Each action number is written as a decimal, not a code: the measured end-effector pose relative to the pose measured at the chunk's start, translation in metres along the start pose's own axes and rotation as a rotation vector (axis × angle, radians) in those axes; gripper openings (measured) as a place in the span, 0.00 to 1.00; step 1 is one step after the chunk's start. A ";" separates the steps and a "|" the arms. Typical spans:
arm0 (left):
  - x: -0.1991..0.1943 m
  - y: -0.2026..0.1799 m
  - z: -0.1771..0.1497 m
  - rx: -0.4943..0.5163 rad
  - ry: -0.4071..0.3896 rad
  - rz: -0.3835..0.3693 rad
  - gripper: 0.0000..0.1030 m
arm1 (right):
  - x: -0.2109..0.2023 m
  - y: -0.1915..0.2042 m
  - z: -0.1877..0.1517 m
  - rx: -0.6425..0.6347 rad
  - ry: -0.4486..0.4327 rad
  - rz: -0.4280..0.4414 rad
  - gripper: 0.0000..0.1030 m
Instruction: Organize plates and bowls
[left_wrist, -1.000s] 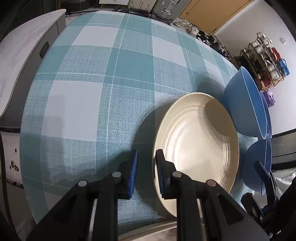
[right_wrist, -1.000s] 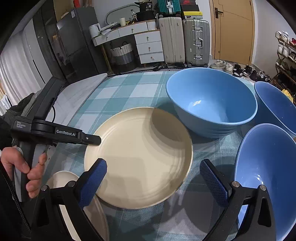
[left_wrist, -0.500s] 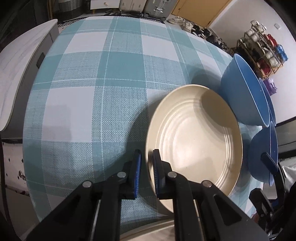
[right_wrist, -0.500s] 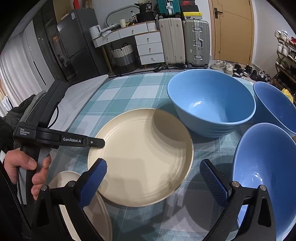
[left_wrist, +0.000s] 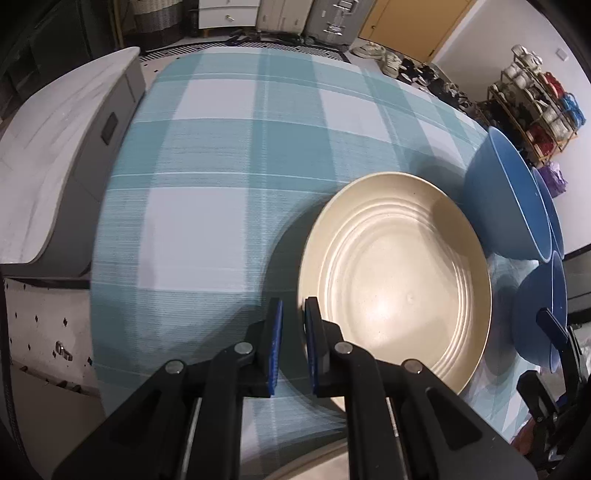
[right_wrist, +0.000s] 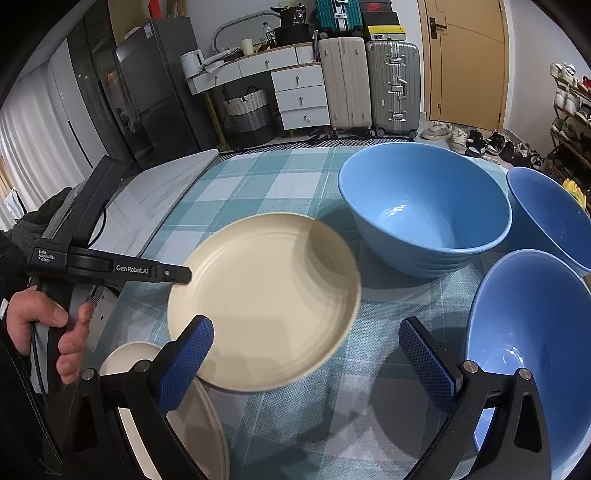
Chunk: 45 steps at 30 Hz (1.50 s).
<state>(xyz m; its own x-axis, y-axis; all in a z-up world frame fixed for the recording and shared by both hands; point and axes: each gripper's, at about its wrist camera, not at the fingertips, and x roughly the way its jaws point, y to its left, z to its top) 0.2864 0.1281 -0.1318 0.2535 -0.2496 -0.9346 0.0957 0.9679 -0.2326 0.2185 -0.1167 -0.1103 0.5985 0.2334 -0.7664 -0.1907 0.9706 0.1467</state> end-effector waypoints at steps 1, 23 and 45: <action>0.000 0.003 0.001 -0.005 0.000 0.002 0.09 | 0.000 0.000 0.000 0.001 0.000 0.000 0.99; -0.036 0.048 -0.017 -0.074 -0.084 0.087 0.11 | 0.054 0.053 0.048 -0.113 0.156 0.167 0.99; -0.028 0.048 -0.018 -0.096 -0.074 0.064 0.12 | 0.084 0.052 0.052 -0.095 0.163 0.103 0.99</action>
<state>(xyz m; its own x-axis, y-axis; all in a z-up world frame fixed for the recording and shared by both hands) 0.2663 0.1822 -0.1221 0.3269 -0.1855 -0.9267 -0.0146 0.9794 -0.2012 0.2993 -0.0433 -0.1343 0.4394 0.3114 -0.8426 -0.3214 0.9304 0.1763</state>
